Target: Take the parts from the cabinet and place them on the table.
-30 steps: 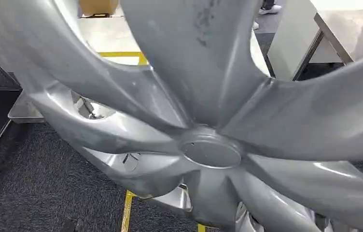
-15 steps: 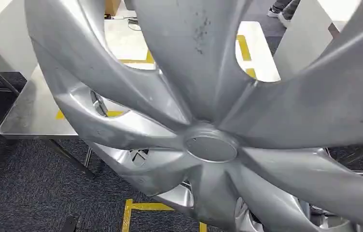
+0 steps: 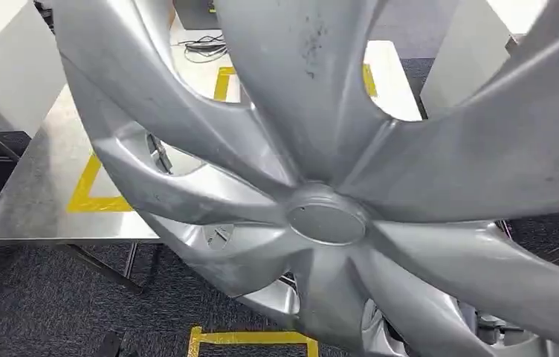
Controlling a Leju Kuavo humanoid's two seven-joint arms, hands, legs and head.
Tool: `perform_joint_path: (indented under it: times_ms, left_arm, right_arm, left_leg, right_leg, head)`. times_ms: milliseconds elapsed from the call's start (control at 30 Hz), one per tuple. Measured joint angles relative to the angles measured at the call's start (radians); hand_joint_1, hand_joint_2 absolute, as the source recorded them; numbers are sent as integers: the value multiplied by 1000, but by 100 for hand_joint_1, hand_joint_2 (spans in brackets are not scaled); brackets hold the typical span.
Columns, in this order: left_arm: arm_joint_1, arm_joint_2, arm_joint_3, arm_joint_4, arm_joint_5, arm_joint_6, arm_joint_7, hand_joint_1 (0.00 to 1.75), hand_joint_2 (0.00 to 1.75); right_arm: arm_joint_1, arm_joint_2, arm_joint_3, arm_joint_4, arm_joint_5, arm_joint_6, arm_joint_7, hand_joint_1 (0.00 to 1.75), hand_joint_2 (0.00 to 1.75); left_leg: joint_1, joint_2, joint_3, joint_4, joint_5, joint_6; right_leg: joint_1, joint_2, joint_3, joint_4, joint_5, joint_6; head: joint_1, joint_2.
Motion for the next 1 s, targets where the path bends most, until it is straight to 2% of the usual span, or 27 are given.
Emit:
perform_joint_path:
  times_ms: [33, 100, 133, 167, 200, 267, 300, 333, 400, 433, 467, 500, 533, 567, 600, 633, 700, 767, 800, 833, 867, 900, 933, 967, 1000]
  left_arm:
    - [0, 0, 0, 1, 0, 0, 0, 0, 175]
    - [-1, 0, 1, 3, 0, 0, -1, 0, 175]
    - [-3, 1, 3, 5, 0, 0, -3, 0, 175]
    - [-5, 0, 3, 6, 0, 0, -4, 0, 175]
    - [-5, 0, 4, 6, 0, 0, -5, 0, 175]
    - [-6, 1, 8, 7, 0, 0, -8, 0, 175]
    - [-6, -1, 9, 7, 0, -1, -8, 0, 175]
    - [-7, -2, 11, 7, 0, -3, -10, 0, 175]
    - [-9, -3, 16, 9, 1, -6, -13, 0, 175]
    - [-8, -4, 18, 10, 3, -6, -14, 0, 175]
    - [-7, -4, 19, 12, 3, -8, -15, 0, 175]
    - [-7, -6, 19, 13, 4, -9, -16, 0, 175]
    - [-7, -6, 21, 14, 5, -9, -18, 0, 175]
    - [-7, -7, 22, 14, 5, -11, -20, 0, 175]
    - [-7, -9, 24, 14, 8, -12, -23, 0, 175]
    - [-7, -10, 27, 14, 12, -14, -25, 0, 175]
    - [-5, -11, 31, 16, 16, -17, -28, 0, 175]
    - [-2, -13, 37, 19, 18, -18, -34, 0, 175]
    - [0, -13, 42, 19, 21, -18, -36, 0, 175]
    - [3, -16, 46, 19, 24, -18, -40, 0, 175]
    - [4, -16, 50, 19, 24, -17, -41, 0, 175]
    - [6, -16, 56, 20, 26, -17, -43, 0, 175]
    - [8, -16, 60, 20, 26, -16, -44, 0, 175]
    - [12, -19, 69, 20, 28, -17, -47, 0, 175]
    - [14, -21, 74, 21, 29, -17, -49, 0, 175]
  right_arm:
    - [0, 0, 0, 0, 0, 0, 0, 175, 175]
    - [-2, 2, 0, 0, 0, 0, 0, 175, 175]
    - [-4, 3, 0, 0, 0, 0, 1, 175, 175]
    - [-5, 3, 0, 0, 0, 0, 2, 175, 175]
    - [-5, 3, 0, 0, 0, -1, 3, 175, 175]
    - [-6, 3, -1, -1, 2, -3, 8, 175, 175]
    - [-6, 3, -3, -2, 4, -5, 10, 175, 175]
    - [-9, 3, -5, -3, 6, -6, 11, 175, 175]
    - [-11, 2, -9, -3, 8, -8, 18, 175, 175]
    - [-11, 1, -11, -3, 10, -11, 21, 175, 175]
    - [-11, 0, -17, -3, 14, -13, 25, 175, 175]
    - [-11, -2, -23, -3, 18, -17, 28, 175, 175]
    - [-12, -5, -29, -3, 22, -20, 32, 175, 175]
    - [-14, -9, -35, -3, 25, -22, 36, 175, 175]
    - [-18, -12, -42, -3, 29, -27, 41, 175, 175]
    - [-25, -15, -50, -3, 35, -31, 45, 175, 175]
    - [-34, -20, -63, -3, 44, -39, 48, 175, 175]
    - [-44, -25, -81, -3, 57, -52, 61, 175, 175]
    - [-51, -26, -87, -3, 64, -61, 69, 175, 175]
    - [-60, -30, -93, -2, 73, -70, 80, 175, 175]
    - [-69, -33, -98, 1, 81, -79, 89, 175, 175]
    - [-83, -39, -107, 7, 93, -97, 105, 175, 175]
    - [-93, -44, -113, 11, 100, -111, 116, 175, 175]
    - [-110, -53, -126, 26, 108, -137, 142, 175, 175]
    - [-121, -58, -135, 38, 110, -153, 160, 175, 175]
  left_leg:
    - [0, 2, 21, -71, 55, 2]
    - [-3, 4, 87, -247, 171, 15]
    - [-7, 3, 98, -279, 166, 19]
    - [-10, 5, 96, -280, 146, 23]
    - [-12, 3, 104, -279, 164, 30]
    - [-14, 2, 109, -288, 170, 40]
    - [-4, 3, 120, -302, 178, 48]
    - [-5, 2, 125, -307, 179, 52]
    - [-8, 2, 124, -307, 177, 59]
    - [-10, 2, 124, -307, 176, 60]
    - [-12, 2, 124, -306, 175, 61]
    - [-13, 0, 125, -306, 175, 62]
    - [-13, -2, 126, -306, 174, 61]
    - [-13, -4, 127, -305, 174, 60]
    - [-13, -5, 128, -303, 172, 58]
    - [-18, -7, 125, -297, 169, 53]
    - [-19, -8, 124, -296, 167, 44]
    - [-18, -8, 124, -297, 168, 36]
    - [-16, -7, 118, -289, 162, 32]
    - [-15, -5, 107, -261, 141, 23]
    - [-12, -3, 87, -215, 111, 18]
    - [-5, -3, 42, -118, 64, 10]
    - [-3, -3, 14, -59, 40, 7]
    - [1, -2, -24, 18, 20, 2]
    - [3, -1, -28, 21, 31, 1]
  right_leg:
    - [0, 1, 12, 0, -7, 2]
    - [1, 1, 33, -2, -20, 7]
    - [4, 2, 38, 0, -23, 11]
    - [6, 4, 35, -2, -26, 16]
    - [6, 4, 33, -2, -31, 23]
    - [8, 4, 41, -9, -32, 34]
    - [4, 2, 36, 3, -41, 35]
    - [7, 2, 16, 43, -63, 32]
    - [6, 2, -67, 206, -129, 24]
    - [6, 2, -110, 284, -152, 25]
    - [6, 2, -133, 320, -154, 31]
    - [6, 2, -129, 301, -138, 38]
    - [6, 2, -102, 234, -105, 48]
    - [6, 1, -59, 141, -65, 56]
    - [6, 1, -12, 43, -30, 59]
    - [10, 0, 10, -12, -15, 47]
    - [13, 1, 11, -12, -8, 29]
    - [14, 0, 13, -14, -4, 18]
    - [0, 0, 21, -20, 1, 11]
    - [1, 0, 22, -20, 1, 11]
    - [0, 0, 22, -20, 0, 10]
    - [0, 0, 22, -20, 1, 10]
    - [0, 0, 22, -19, 1, 10]
    - [0, 0, 22, -19, 0, 11]
    - [0, -1, 22, -19, 0, 11]
  head:
    - [0, 0]
    - [0, 0]
    - [1, 0]
    - [0, 0]
    - [1, 0]
    - [0, 0]
    - [1, 0]
    - [3, 0]
    - [3, 0]
    - [3, 0]
    - [3, 0]
    - [3, 0]
    - [3, 0]
    - [3, 0]
    - [3, 0]
    - [2, 0]
    - [2, 0]
    - [2, 0]
    - [3, 0]
    - [0, 0]
    - [-6, 0]
    - [-6, 0]
    - [-6, 0]
    - [-6, 0]
    - [-6, 0]
